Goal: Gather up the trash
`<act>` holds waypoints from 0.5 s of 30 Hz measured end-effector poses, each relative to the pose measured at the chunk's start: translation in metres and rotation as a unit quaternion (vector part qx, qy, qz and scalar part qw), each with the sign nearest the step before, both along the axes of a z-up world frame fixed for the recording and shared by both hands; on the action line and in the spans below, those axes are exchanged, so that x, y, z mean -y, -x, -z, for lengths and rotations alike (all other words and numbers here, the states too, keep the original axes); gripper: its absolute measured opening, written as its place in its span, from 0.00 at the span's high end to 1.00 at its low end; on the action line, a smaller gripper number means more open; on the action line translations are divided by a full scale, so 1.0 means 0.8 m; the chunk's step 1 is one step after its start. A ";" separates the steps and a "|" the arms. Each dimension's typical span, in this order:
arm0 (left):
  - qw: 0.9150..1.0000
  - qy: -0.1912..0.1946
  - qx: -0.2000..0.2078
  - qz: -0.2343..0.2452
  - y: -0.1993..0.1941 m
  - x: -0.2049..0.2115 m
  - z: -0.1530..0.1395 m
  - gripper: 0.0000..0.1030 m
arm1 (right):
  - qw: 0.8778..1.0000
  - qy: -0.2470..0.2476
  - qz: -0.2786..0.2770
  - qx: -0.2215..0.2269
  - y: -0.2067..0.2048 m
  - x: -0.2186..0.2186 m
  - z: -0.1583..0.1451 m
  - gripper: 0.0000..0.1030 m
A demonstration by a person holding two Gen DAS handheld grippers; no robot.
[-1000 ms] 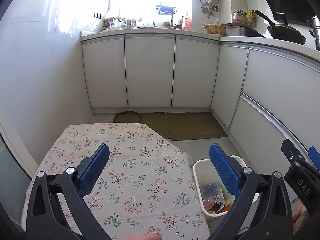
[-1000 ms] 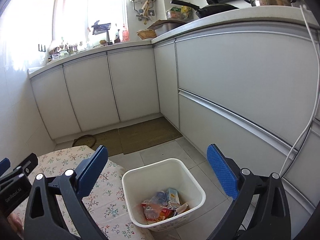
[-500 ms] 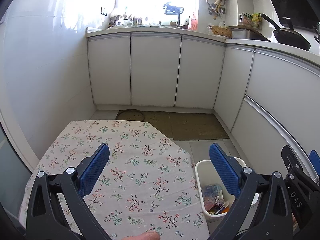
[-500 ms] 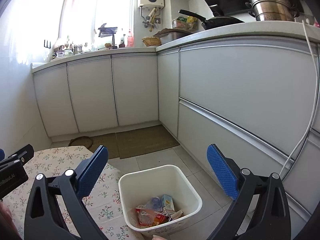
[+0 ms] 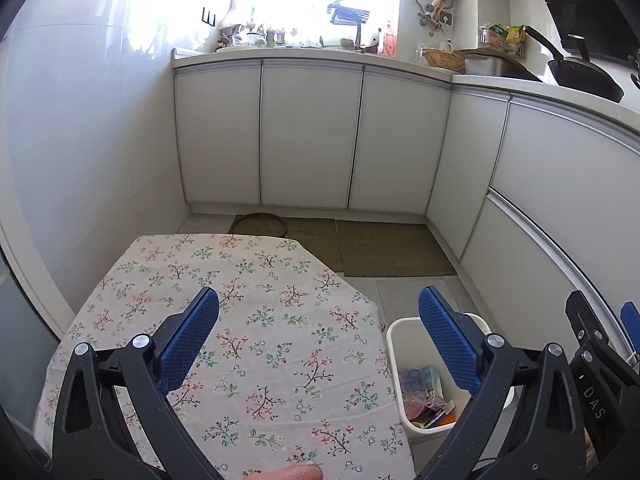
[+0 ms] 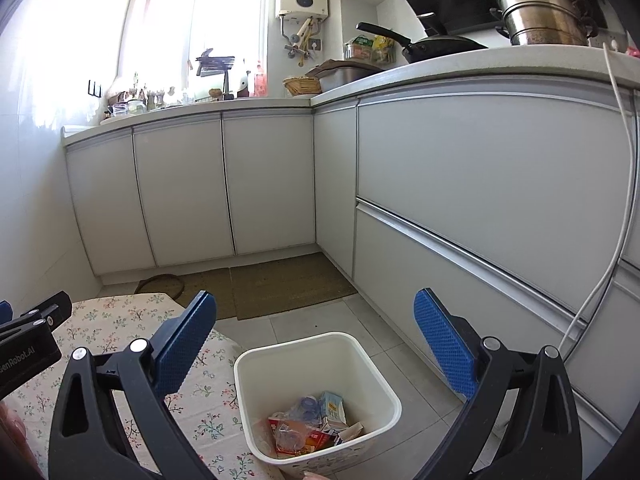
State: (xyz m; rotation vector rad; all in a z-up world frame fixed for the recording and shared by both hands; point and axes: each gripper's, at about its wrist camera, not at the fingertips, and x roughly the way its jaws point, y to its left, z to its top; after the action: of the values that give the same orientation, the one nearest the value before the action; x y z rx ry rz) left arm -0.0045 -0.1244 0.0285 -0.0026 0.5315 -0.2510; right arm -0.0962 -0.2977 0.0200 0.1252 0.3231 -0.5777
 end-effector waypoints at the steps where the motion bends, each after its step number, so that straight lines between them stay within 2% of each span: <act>1: 1.000 0.001 0.000 -0.001 0.000 0.001 0.000 0.07 | 1.000 0.000 0.000 0.000 0.000 0.000 0.000 0.07; 15: 1.000 -0.006 0.005 0.002 -0.001 0.006 0.002 0.09 | 1.000 -0.001 0.002 -0.004 0.001 0.002 0.004 0.07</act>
State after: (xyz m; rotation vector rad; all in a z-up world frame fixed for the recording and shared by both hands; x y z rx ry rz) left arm -0.0040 -0.1292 0.0268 0.0120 0.5222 -0.2513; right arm -0.0968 -0.2996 0.0172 0.1250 0.3312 -0.5813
